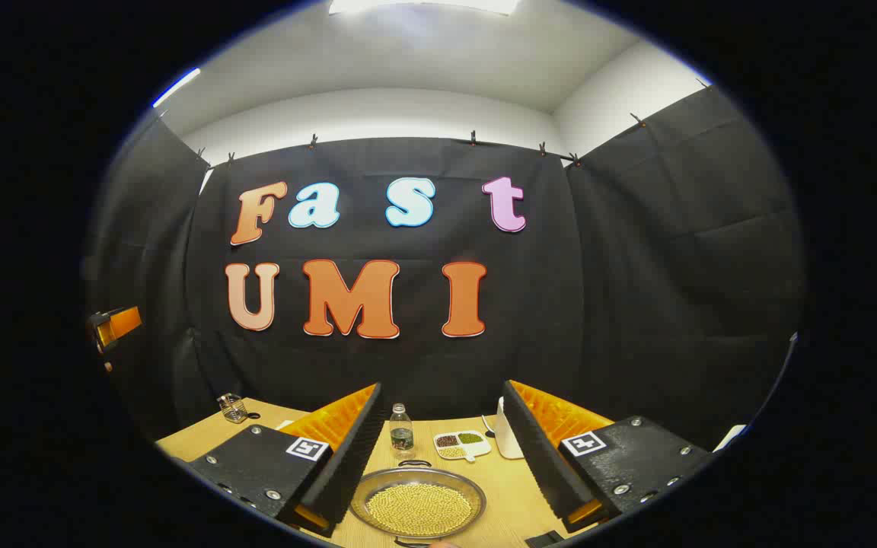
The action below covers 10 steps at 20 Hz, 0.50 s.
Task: First push the handle of the pot to place it horizontally, then grasp the pot with both hands and set it on the induction cooktop.
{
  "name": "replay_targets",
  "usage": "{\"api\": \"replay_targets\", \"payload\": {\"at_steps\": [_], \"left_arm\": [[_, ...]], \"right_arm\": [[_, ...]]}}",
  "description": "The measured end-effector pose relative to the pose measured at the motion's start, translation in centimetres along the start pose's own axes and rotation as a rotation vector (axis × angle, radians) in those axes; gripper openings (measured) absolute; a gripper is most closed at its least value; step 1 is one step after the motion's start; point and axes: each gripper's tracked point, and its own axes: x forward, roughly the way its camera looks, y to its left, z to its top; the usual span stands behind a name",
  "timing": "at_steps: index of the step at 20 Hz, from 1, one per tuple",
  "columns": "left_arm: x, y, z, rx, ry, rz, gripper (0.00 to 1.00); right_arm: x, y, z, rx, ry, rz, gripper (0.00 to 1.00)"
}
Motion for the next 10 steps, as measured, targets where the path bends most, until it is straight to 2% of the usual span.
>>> {"api": "replay_targets", "payload": {"at_steps": [7,8,10], "left_arm": [[-0.03,0.02,-0.24,-0.002,0.010,-0.007,0.97],[-0.17,-0.06,-0.27,-0.002,0.010,-0.009,0.97],[-0.28,-0.05,-0.12,-0.003,0.009,-0.013,0.97]], "right_arm": [[-0.09,0.15,0.14,-0.007,0.002,0.008,0.96],[-0.14,0.19,0.19,-0.008,0.001,0.007,1.00],[-0.19,0.37,0.23,-0.009,0.001,0.008,1.00]]}}
